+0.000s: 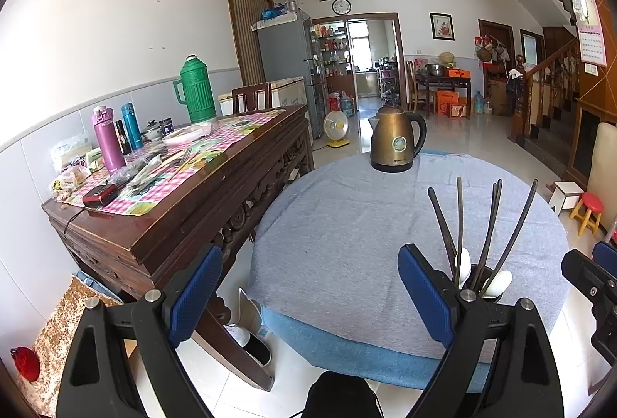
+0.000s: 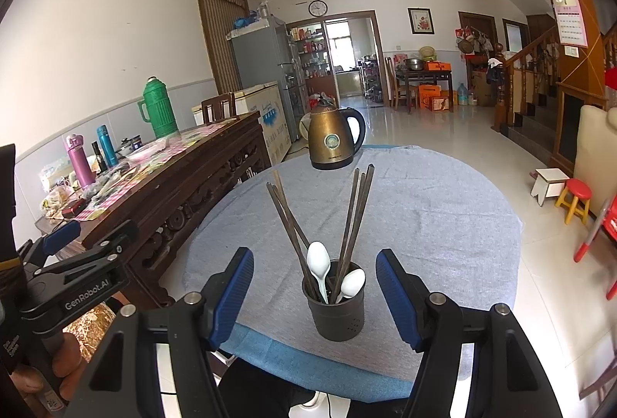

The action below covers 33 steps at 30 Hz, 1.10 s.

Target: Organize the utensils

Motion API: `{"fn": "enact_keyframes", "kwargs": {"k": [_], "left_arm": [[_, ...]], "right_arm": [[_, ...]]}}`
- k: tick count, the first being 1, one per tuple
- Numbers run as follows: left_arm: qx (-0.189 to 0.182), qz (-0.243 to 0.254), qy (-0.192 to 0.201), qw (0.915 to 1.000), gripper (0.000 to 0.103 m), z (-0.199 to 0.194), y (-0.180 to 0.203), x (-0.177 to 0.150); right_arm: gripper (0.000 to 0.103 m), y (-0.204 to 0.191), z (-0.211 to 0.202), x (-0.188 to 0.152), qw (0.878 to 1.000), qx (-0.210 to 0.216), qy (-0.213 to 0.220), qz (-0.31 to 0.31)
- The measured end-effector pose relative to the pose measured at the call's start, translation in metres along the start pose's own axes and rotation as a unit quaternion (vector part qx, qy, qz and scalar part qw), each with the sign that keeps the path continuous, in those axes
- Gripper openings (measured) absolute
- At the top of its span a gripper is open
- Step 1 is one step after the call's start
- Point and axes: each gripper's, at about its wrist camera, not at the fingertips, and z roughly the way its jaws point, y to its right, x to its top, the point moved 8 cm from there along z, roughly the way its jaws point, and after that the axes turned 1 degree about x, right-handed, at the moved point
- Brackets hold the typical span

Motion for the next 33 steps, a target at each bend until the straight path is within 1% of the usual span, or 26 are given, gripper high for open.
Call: {"fn": "enact_keyframes", "kwargs": {"k": [15,24,27,33], "left_arm": [[0.006,0.006,0.008,0.9999,0.092,-0.013,-0.002,0.007],[0.01,0.006,0.025,0.9996,0.093,-0.031,-0.006,0.016],[0.01,0.007,0.026,0.9996,0.093,-0.031,-0.006,0.016],[0.009,0.004,0.014,0.9999,0.093,-0.019,-0.002,0.013]], "right_arm": [[0.07,0.007,-0.008,0.003,1.0,0.006,0.005,0.013],[0.07,0.005,-0.022,0.009,1.0,0.01,0.019,0.014],[0.07,0.005,-0.022,0.009,1.0,0.011,0.019,0.015],[0.07,0.006,-0.017,0.005,1.0,0.011,0.015,0.013]]}}
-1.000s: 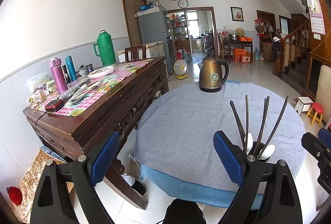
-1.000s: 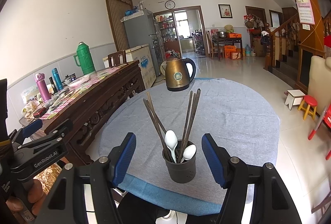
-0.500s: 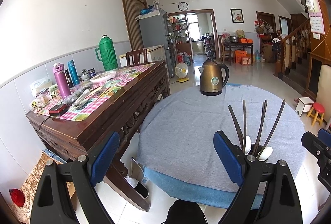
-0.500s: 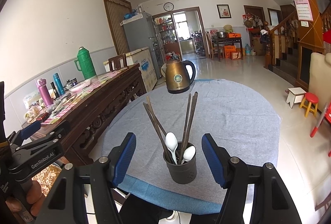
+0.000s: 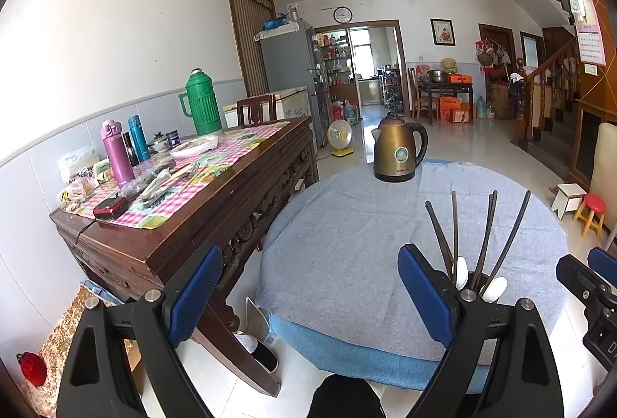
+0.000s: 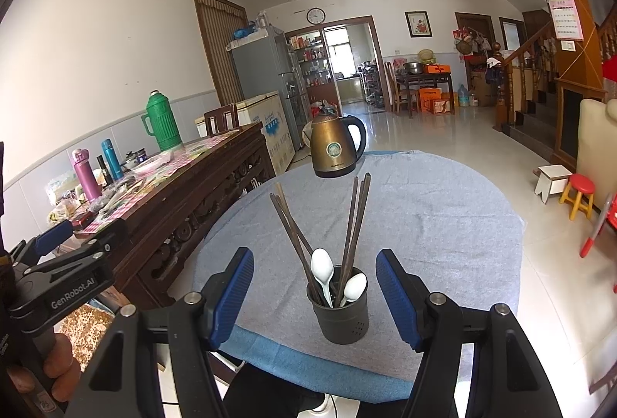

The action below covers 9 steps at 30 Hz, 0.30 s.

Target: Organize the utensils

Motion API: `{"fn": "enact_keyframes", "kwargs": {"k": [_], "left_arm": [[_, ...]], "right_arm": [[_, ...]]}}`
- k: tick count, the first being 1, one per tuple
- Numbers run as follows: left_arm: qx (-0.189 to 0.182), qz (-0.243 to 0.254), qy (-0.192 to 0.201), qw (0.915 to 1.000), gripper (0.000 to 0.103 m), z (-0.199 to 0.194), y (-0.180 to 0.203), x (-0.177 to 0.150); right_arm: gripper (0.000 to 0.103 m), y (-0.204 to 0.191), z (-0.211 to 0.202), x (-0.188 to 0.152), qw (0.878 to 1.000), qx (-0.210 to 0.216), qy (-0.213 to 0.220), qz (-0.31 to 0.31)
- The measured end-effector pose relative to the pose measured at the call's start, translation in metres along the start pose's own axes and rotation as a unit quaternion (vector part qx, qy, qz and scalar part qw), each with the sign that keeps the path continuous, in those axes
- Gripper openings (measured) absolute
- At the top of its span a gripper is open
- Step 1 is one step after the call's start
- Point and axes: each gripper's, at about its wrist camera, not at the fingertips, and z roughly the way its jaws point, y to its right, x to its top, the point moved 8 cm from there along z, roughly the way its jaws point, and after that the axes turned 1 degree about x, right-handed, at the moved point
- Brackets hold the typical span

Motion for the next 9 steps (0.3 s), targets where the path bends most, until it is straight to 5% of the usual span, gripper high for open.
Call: {"fn": "enact_keyframes", "kwargs": {"k": [7,9], "left_arm": [[-0.016,-0.011,-0.016,0.9997,0.093,0.027,0.005,-0.009],[-0.022,-0.019,-0.048,0.9984,0.093,0.053,0.007,-0.017]], "right_arm": [[0.07,0.013,0.015,-0.006,1.0,-0.002,-0.014,0.005],[0.07,0.032,0.022,-0.01,1.0,-0.019,-0.019,0.013]]}}
